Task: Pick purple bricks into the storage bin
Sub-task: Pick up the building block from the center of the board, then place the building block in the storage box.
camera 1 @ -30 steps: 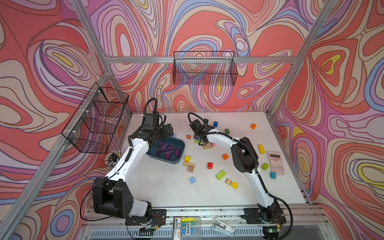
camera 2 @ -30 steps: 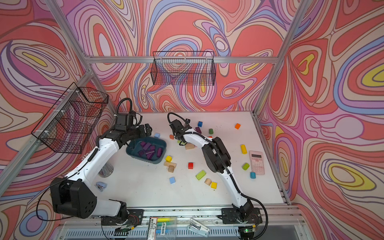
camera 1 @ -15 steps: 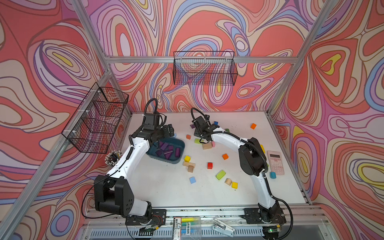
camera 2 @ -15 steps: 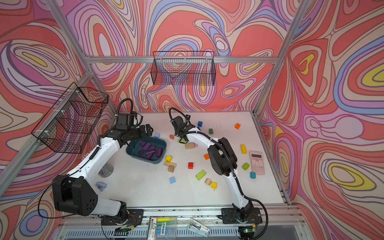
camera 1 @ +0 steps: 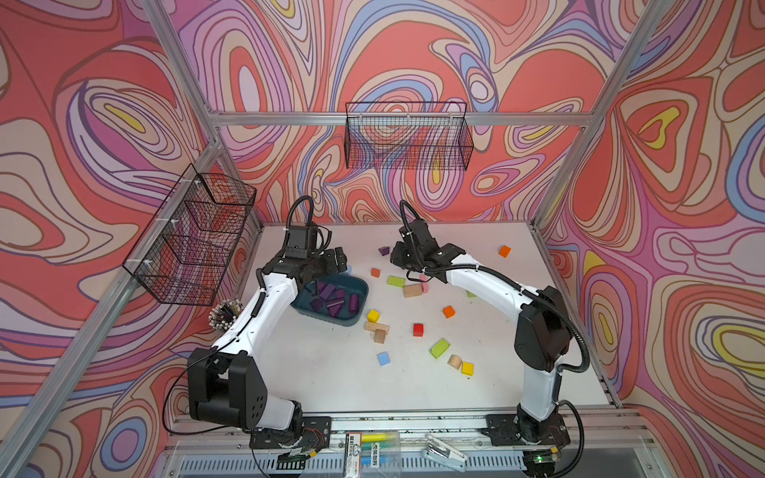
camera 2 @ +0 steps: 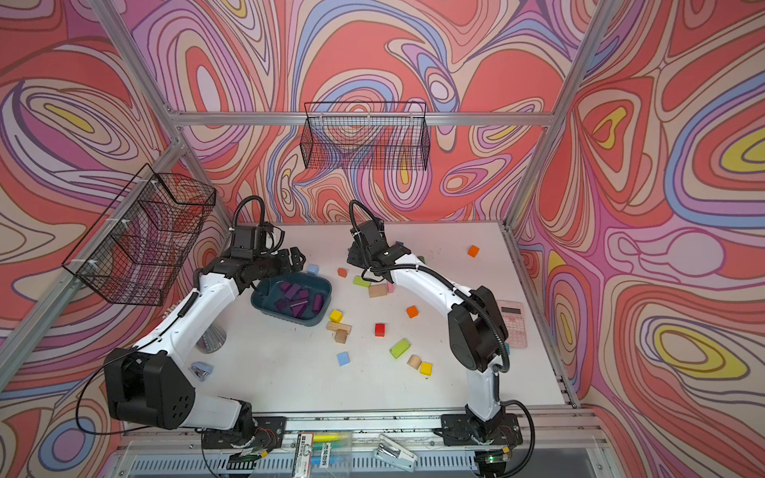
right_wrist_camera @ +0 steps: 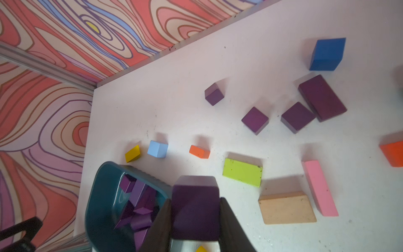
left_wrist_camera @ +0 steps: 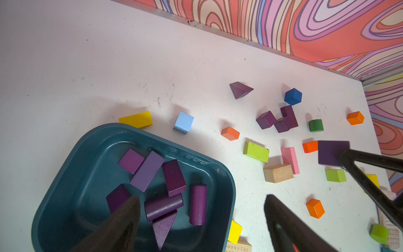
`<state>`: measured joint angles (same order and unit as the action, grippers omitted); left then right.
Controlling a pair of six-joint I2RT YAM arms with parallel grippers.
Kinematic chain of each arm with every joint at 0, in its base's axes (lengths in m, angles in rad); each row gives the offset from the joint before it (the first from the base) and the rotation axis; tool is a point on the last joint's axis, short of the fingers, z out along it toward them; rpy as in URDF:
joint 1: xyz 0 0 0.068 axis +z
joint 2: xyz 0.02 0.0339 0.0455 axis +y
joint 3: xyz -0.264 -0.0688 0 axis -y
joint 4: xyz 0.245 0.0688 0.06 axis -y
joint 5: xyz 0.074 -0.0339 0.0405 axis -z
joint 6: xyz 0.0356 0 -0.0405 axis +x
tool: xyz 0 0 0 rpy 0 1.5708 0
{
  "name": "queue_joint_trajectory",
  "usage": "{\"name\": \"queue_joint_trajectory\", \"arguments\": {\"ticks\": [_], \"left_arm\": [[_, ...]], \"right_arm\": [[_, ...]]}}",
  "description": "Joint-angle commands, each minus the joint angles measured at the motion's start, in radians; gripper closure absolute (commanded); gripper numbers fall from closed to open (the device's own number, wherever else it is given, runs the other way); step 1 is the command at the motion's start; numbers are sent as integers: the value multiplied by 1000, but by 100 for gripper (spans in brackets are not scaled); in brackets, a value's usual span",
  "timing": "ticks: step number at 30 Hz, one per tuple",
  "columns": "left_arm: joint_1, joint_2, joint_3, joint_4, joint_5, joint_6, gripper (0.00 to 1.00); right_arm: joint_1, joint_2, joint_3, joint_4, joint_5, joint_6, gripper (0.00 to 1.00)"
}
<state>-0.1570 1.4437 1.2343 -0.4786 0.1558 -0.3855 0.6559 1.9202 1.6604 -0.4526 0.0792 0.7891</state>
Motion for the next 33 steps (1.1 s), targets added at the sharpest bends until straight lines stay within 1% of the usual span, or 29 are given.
{"name": "queue_joint_trajectory", "arguments": {"ticks": [1, 4, 10, 16, 19, 26, 30, 33], "left_arm": [[8, 18, 14, -8, -5, 12, 9], [8, 21, 14, -9, -4, 14, 9], [8, 31, 14, -12, 2, 13, 9], [8, 52, 22, -15, 20, 6, 10], [9, 64, 27, -21, 24, 7, 10], [8, 88, 47, -51, -4, 10, 10], [12, 98, 57, -59, -9, 5, 10], [36, 105, 72, -74, 0, -16, 10]], "right_arm": [[2, -43, -38, 51, -107, -11, 78], [3, -66, -74, 72, -144, -20, 78], [2, -70, -83, 67, -185, -61, 78], [2, -87, -168, 147, -246, -45, 77], [2, -80, -182, 179, -272, -36, 77], [7, -16, -144, 204, -312, -22, 77], [35, 33, -115, 225, -299, -9, 77], [65, 63, -89, 238, -283, -7, 77]]}}
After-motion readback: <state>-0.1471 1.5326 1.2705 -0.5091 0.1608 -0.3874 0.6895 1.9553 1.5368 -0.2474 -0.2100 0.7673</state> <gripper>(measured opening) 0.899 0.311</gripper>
